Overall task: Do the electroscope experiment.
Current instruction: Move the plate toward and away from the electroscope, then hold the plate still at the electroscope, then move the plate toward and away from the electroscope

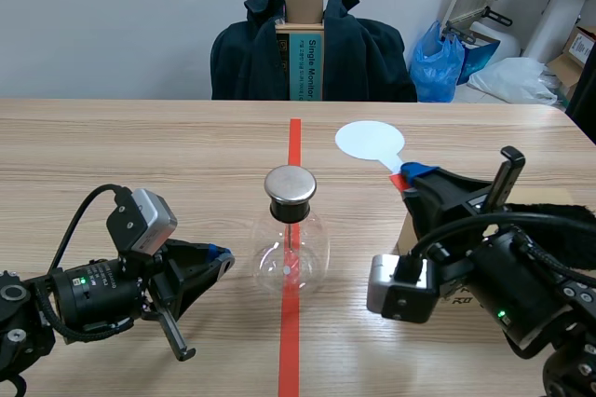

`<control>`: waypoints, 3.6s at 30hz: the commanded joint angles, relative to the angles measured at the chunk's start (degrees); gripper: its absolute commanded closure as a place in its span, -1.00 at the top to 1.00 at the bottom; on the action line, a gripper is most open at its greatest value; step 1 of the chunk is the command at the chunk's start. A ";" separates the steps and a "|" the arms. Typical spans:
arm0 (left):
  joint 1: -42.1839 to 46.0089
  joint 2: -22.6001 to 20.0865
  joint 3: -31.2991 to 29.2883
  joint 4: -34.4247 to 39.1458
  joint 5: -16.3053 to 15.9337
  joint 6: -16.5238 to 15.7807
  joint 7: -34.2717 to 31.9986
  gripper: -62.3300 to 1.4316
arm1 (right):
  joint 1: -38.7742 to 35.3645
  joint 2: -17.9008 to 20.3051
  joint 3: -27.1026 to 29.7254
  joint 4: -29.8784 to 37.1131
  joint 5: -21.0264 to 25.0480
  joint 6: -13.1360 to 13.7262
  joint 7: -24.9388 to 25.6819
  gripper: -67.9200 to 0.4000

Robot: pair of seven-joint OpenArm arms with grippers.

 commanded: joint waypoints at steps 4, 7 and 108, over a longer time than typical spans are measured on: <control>-0.28 -0.02 -0.26 1.03 -0.76 0.02 -0.79 -0.87 | 1.33 0.20 0.37 0.96 0.15 -0.83 7.17 -0.96; -0.28 -0.02 -0.26 1.03 -0.76 0.02 -0.79 -0.87 | 1.70 0.17 0.37 0.96 0.04 -0.92 11.50 -0.96; 0.00 -0.04 -0.28 1.03 -0.76 0.04 -0.79 -0.87 | 1.95 0.13 0.35 0.96 0.00 -1.20 15.63 -0.96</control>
